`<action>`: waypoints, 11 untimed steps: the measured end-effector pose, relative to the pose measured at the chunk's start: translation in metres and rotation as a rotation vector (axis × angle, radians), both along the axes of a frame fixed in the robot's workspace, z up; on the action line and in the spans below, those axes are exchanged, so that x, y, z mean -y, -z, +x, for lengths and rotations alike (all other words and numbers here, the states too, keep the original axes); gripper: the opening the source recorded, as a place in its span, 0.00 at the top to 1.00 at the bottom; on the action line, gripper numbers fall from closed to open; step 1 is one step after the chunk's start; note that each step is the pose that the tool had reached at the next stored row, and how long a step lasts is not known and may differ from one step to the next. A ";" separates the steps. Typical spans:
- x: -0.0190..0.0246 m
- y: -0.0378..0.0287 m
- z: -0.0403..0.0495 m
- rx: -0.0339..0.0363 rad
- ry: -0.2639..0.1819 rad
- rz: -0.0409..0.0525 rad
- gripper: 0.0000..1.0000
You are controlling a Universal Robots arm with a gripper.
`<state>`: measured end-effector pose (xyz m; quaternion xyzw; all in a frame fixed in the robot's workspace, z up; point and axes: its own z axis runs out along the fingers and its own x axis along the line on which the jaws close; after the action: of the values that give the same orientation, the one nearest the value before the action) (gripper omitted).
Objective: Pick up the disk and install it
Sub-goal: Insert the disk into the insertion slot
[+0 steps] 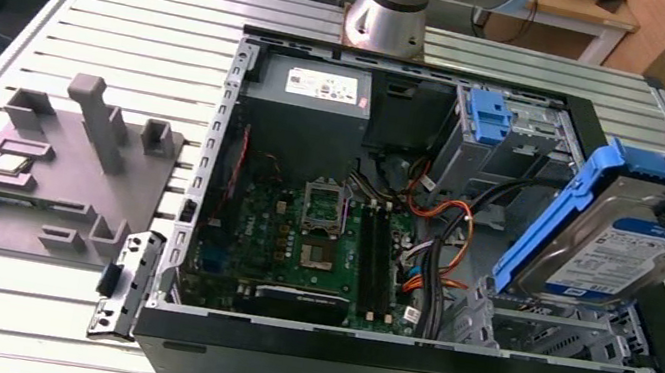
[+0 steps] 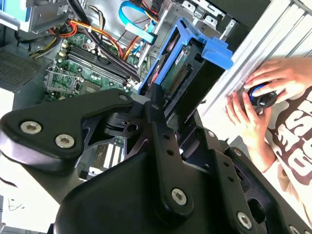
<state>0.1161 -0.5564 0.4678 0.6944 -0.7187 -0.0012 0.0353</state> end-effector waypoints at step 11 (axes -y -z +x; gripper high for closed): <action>0.0000 0.0032 0.0026 -0.0003 -0.001 0.0039 0.65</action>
<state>0.1187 -0.5564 0.4646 0.6948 -0.7184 -0.0027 0.0341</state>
